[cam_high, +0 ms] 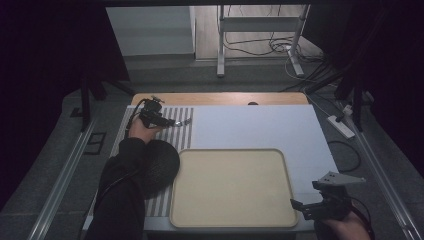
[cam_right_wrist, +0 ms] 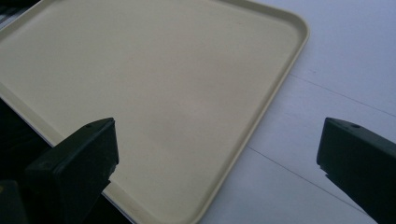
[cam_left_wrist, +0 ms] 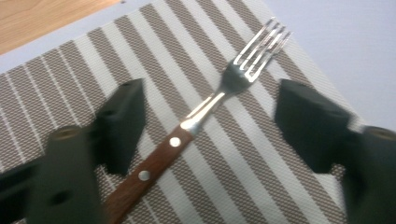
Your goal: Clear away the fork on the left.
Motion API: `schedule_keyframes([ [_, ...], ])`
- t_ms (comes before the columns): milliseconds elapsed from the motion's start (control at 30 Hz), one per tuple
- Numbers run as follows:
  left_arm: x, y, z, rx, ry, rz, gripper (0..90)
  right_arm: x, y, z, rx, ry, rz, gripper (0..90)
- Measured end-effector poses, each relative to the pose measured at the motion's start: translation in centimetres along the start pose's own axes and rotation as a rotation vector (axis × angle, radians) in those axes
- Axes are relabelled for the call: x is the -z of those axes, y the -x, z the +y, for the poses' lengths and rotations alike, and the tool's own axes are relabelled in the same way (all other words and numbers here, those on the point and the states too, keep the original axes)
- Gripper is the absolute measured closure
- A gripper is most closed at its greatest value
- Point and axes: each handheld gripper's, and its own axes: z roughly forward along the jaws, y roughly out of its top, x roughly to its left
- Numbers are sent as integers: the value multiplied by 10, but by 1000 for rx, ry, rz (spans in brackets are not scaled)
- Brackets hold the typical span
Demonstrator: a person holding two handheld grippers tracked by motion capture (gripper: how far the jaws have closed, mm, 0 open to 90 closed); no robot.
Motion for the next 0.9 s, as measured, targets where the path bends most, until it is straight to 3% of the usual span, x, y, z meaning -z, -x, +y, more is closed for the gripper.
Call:
schedule_keyframes([
  [33,-1,-2,0,6,-5,-12,127,0,0,0,0,0,0,0],
  [200,-6,-10,2,37,-47,-3,0,0,0,0,0,0,1,0],
  [367,-15,-19,1,52,-77,-13,0,0,0,0,0,2,1,0],
  [533,-28,-21,-3,14,-148,27,31,0,0,0,0,3,3,0],
  [600,-32,-21,-6,-5,-179,30,85,1,0,0,0,3,2,0],
  [633,-31,-19,-7,-39,-176,43,111,1,0,0,1,3,3,0],
  [700,-29,-18,-9,-45,-168,41,199,1,0,0,2,1,4,0],
  [733,-27,-17,-9,-57,-169,33,199,1,0,0,2,1,4,0],
  [767,-24,-16,-10,-71,-171,32,263,0,0,0,2,2,6,0],
  [800,-22,-15,-11,-81,-177,28,396,0,0,0,5,2,5,0],
  [900,-17,-12,-13,-113,-190,7,583,0,0,0,8,1,5,0],
])
